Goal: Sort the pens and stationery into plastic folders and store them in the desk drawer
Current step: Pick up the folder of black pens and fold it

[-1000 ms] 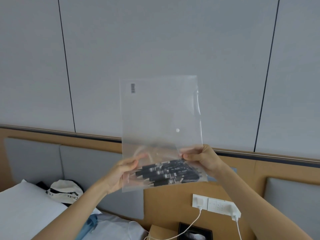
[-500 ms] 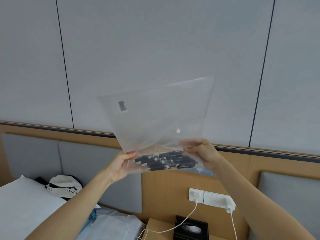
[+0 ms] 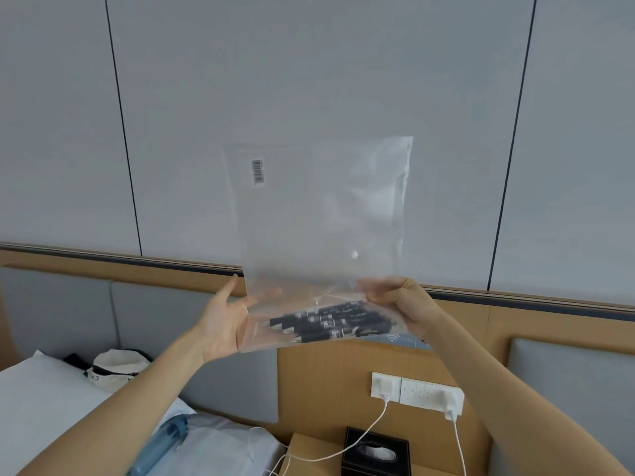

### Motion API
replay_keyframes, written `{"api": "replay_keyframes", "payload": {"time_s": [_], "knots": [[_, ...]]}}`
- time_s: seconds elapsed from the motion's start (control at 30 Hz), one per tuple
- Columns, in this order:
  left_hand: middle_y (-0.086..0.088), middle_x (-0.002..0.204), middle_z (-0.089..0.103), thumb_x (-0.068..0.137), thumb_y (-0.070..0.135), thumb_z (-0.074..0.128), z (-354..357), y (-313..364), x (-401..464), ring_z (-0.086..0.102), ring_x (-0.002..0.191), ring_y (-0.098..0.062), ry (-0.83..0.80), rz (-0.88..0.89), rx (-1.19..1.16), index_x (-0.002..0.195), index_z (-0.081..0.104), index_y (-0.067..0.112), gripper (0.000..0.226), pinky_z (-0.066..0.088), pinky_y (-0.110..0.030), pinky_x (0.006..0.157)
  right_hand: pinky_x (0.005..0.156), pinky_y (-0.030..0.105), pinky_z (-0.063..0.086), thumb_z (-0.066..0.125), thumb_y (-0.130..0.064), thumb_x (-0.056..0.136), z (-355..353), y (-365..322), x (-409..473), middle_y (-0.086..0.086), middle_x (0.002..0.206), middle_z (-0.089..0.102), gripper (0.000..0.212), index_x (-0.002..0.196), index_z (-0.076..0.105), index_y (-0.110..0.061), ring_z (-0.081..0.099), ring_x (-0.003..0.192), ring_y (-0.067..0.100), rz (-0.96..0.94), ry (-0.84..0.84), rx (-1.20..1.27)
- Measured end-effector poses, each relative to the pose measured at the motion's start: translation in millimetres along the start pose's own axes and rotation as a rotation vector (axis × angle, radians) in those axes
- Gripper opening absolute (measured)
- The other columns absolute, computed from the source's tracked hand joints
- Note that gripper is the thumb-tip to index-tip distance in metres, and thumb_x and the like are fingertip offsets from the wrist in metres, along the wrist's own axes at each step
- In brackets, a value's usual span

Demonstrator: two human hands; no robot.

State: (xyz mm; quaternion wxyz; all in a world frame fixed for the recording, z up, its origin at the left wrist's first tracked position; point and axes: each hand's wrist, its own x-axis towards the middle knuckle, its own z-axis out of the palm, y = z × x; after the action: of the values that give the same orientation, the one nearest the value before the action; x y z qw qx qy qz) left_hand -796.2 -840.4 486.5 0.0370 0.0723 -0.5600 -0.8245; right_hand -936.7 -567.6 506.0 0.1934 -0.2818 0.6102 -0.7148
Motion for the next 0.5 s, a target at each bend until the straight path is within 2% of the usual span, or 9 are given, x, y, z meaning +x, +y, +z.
{"api": "replay_keyframes", "payload": {"time_s": [0.1,0.17,0.23,0.33,0.37,0.43,0.5], "knots": [[-0.016,0.127,0.061,0.088,0.046,0.042,2.3,3.8,-2.8,0.060,0.109,-0.040,-0.028,0.038,0.068,0.120,0.065,0.013,0.051,0.042,-0.051,0.101,0.071,0.027,0.058,0.052,0.014,0.084,0.8,1.6,0.3,0.009,0.099,0.073,0.032,0.098,0.072,-0.007,0.070,0.082,0.021,-0.001,-0.005,-0.003],[-0.016,0.128,0.059,0.081,0.036,0.058,4.4,2.4,-4.2,0.058,0.113,-0.041,-0.054,0.079,0.108,0.118,0.067,0.011,0.045,0.039,-0.055,0.103,0.068,0.028,0.059,0.052,0.013,0.085,0.9,2.5,0.3,0.010,0.099,0.073,0.031,0.099,0.071,-0.006,0.070,0.082,0.022,0.006,-0.015,0.016],[-0.018,0.128,0.059,0.073,0.031,0.071,4.5,-1.1,-5.2,0.058,0.114,-0.040,-0.050,0.075,0.092,0.122,0.063,0.007,0.055,0.044,-0.053,0.100,0.063,0.028,0.058,0.052,0.013,0.085,0.6,3.1,0.0,0.011,0.097,0.073,0.031,0.103,0.070,-0.004,0.071,0.079,0.022,0.014,-0.024,0.030],[-0.021,0.117,0.064,0.077,0.025,0.061,6.3,-6.5,-5.5,0.069,0.091,-0.030,-0.058,0.044,0.059,0.114,0.061,0.002,0.044,0.058,-0.038,0.076,0.059,0.028,0.057,0.053,0.013,0.084,-2.7,6.0,-0.6,0.012,0.091,0.073,0.030,0.102,0.070,-0.005,0.070,0.075,0.023,0.022,-0.011,0.013],[-0.022,0.116,0.065,0.074,0.024,0.065,8.5,-8.1,-6.3,0.070,0.085,-0.029,-0.067,0.047,0.060,0.110,0.063,0.002,0.042,0.059,-0.036,0.069,0.058,0.027,0.057,0.053,0.013,0.084,-3.5,6.5,-1.5,0.012,0.089,0.073,0.030,0.101,0.070,-0.005,0.070,0.074,0.022,0.020,-0.008,0.007],[-0.023,0.111,0.067,0.052,0.029,0.090,10.3,-9.1,-7.8,0.071,0.083,-0.030,-0.111,0.065,0.063,0.102,0.070,0.003,0.060,0.060,-0.038,0.066,0.057,0.024,0.056,0.052,0.014,0.084,-5.3,8.5,-2.2,0.010,0.085,0.073,0.030,0.102,0.069,-0.003,0.070,0.071,0.020,0.016,-0.006,0.005],[-0.022,0.120,0.063,0.034,0.031,0.098,6.4,-9.5,-5.1,0.068,0.092,-0.032,-0.138,0.078,0.102,0.105,0.072,0.009,0.079,0.056,-0.045,0.079,0.055,0.023,0.055,0.051,0.016,0.084,-7.8,11.2,-1.4,0.009,0.078,0.073,0.029,0.098,0.069,-0.003,0.070,0.066,0.017,0.016,-0.015,0.019]]}}
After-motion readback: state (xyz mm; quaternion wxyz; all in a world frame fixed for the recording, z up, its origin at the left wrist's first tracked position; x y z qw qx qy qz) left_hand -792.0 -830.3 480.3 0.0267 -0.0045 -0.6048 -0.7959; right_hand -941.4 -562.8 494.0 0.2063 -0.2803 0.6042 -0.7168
